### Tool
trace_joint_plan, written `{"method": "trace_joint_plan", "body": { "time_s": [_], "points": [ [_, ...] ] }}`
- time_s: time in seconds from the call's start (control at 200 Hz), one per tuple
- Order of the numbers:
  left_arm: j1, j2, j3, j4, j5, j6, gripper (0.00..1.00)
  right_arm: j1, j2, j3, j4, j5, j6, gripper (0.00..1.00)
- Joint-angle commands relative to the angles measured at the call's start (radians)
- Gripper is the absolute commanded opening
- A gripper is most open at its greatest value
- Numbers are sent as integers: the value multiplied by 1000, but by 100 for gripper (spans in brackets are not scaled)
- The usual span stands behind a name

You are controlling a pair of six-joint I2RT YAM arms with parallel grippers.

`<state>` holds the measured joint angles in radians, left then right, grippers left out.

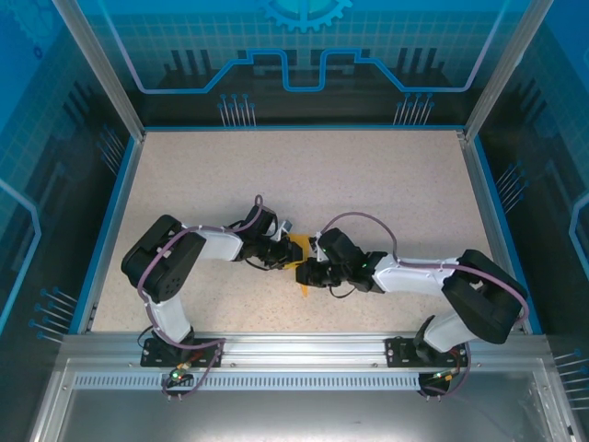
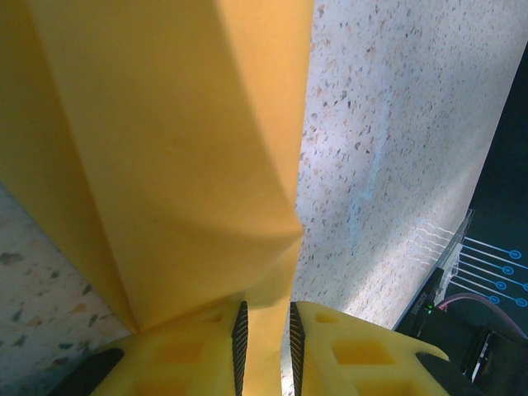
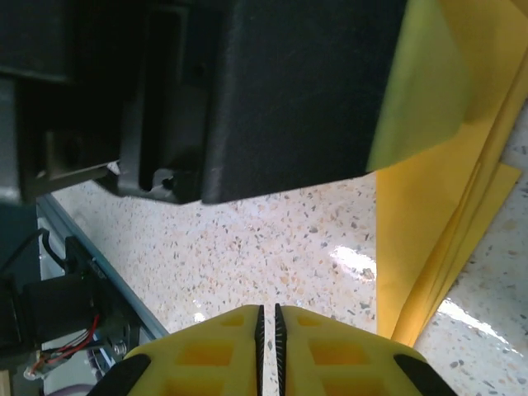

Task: Fold a paper plane with a square sheet of paper (pick it up from the middle)
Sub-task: Fold the wing for the fifth time at the center of the table.

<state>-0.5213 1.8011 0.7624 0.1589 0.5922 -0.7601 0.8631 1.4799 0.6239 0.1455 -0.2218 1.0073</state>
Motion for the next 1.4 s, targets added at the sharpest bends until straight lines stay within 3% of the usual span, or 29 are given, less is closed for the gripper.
{"method": "trace_joint_plan", "body": {
  "time_s": [0.0,0.47,0.61,0.775,1.015,1.11,1.395],
  "points": [
    [-11,67,-19,-47,-33,2,25,-9,30,24,48,30,41,14],
    [-11,64,-14,-61,-27,11,25,-44,160,36,120,-1,58,13],
    [-11,58,-11,-61,-25,11,26,-55,202,45,51,-25,28,12],
    [-6,-11,44,-160,-33,107,31,-57,220,-13,-59,-27,-17,8],
    [29,-131,133,-211,-32,180,46,-72,213,-34,-100,-69,-110,6],
    [36,-168,118,-210,-48,197,46,-77,211,-23,-110,-84,-145,6],
    [38,-180,3,-83,-22,165,33,-100,226,-9,-124,-107,-180,6]
  ]
}}
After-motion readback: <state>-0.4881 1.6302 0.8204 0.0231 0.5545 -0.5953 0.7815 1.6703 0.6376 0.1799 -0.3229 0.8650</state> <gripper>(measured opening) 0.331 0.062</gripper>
